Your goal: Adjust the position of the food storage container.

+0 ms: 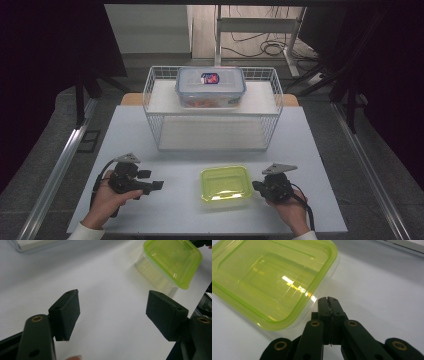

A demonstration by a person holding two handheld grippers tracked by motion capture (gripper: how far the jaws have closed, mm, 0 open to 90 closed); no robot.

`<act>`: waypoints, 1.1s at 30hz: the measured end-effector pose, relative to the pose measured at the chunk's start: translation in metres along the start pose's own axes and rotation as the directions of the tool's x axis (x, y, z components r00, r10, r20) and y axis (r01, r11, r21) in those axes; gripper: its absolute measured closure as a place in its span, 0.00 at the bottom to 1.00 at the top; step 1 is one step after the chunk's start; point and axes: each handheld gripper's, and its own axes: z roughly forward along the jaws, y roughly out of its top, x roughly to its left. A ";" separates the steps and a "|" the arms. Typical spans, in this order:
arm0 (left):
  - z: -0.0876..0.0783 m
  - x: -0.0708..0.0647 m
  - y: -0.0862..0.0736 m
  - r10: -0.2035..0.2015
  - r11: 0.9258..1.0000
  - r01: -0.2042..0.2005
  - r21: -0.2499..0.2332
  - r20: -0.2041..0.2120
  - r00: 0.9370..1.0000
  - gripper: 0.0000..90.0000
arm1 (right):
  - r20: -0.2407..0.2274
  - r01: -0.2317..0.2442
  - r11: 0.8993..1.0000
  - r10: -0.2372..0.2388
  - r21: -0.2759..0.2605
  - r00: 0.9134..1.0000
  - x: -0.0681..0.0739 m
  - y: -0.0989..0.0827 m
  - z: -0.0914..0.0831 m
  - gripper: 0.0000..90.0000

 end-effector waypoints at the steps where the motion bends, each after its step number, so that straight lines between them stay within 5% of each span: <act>1: 0.000 0.000 0.000 -0.002 1.000 0.002 -0.001 0.000 1.000 0.30 | -0.006 0.000 1.000 0.000 0.000 1.000 0.001 0.000 0.001 0.99; 21: 0.002 0.001 0.000 0.004 1.000 -0.004 0.005 0.002 1.000 0.30 | -0.071 0.038 0.999 -0.038 0.001 0.997 0.031 0.009 0.018 0.99; 33: 0.002 -0.002 0.001 0.006 1.000 -0.006 -0.004 0.004 1.000 0.30 | -0.059 -0.016 0.998 0.013 -0.054 0.998 0.019 0.006 0.002 0.98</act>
